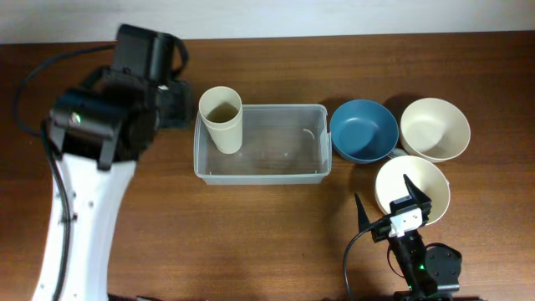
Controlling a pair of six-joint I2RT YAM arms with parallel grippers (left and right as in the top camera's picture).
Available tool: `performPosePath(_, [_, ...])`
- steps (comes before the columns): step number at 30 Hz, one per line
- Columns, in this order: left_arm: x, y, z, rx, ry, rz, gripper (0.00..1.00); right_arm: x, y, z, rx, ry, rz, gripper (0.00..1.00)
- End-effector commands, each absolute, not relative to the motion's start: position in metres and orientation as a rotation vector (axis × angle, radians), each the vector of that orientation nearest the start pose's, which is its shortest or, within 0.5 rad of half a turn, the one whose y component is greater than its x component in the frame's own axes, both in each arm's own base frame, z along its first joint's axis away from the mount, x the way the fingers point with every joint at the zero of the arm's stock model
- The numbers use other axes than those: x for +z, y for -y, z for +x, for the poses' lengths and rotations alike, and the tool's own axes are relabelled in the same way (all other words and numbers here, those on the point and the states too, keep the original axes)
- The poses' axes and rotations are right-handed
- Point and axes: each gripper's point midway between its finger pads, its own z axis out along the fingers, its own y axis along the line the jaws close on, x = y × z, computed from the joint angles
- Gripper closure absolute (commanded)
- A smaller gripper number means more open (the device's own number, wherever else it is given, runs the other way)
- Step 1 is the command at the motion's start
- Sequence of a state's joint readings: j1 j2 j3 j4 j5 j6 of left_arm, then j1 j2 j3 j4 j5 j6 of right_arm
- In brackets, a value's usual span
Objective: Pack container
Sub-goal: 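Release the cup and move the left gripper to the blue cups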
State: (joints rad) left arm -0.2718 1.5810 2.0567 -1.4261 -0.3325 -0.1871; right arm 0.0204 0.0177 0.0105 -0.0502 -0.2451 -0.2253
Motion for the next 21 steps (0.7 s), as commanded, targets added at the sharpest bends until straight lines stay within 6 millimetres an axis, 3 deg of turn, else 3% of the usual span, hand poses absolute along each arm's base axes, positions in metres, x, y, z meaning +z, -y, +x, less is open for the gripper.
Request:
performPosePath(1, [0.337, -0.008, 0.361, 0.299, -2.503, -0.254, 0.32, 0.160, -0.049, 0.240, 0.052, -1.585, -0.397, 0.01])
performPosePath(7, [0.301, -0.050, 0.374, 0.183, -2.625, -0.378, 0.32, 0.160, -0.049, 0.240, 0.052, -1.585, -0.397, 0.01])
performPosePath(12, [0.270, -0.069, 0.386, 0.189, -2.715, -0.373, 0.32, 0.160, -0.049, 0.240, 0.052, -1.585, -0.397, 0.01])
performPosePath(21, [0.185, -0.059, 0.423, 0.086, -2.926, -0.152, 0.34, 0.160, -0.049, 0.240, 0.052, -1.585, -0.397, 0.01])
